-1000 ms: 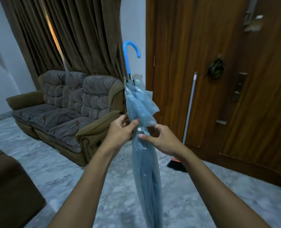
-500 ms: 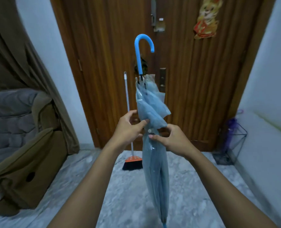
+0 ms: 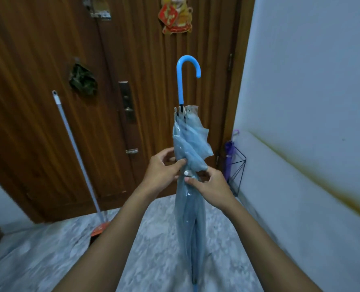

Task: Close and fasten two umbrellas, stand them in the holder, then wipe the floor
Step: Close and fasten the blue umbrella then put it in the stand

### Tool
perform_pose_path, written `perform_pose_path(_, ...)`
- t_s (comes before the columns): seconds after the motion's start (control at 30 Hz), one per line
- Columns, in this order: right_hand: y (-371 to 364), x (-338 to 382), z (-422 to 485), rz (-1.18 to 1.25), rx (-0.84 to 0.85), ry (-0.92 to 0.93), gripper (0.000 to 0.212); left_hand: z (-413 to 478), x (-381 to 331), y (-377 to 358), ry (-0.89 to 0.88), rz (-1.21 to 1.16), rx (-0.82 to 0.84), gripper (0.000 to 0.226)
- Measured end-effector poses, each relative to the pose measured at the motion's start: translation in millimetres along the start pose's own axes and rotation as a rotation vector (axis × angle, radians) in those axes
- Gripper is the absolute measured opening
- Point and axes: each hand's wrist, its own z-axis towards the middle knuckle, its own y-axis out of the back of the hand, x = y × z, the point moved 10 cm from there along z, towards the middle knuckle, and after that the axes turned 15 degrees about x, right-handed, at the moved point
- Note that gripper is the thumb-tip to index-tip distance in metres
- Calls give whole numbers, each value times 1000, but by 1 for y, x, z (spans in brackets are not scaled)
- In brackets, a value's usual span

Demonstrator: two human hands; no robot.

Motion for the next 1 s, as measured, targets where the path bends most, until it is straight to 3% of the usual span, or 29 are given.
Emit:
perform_pose_path(0.43, 204, -106, 237, -170, -315, -149, 35, 360, 36, -40, -24, 13, 236, 41)
perform_pose_path(0.67, 323, -172, 344, -226, -387, -221, 30, 539, 67, -85, 2, -5, 312, 41)
perform_pose_path(1.0, 473, -310, 499, -240, -433, -173, 37, 761, 147, -140, -53, 8, 217, 37)
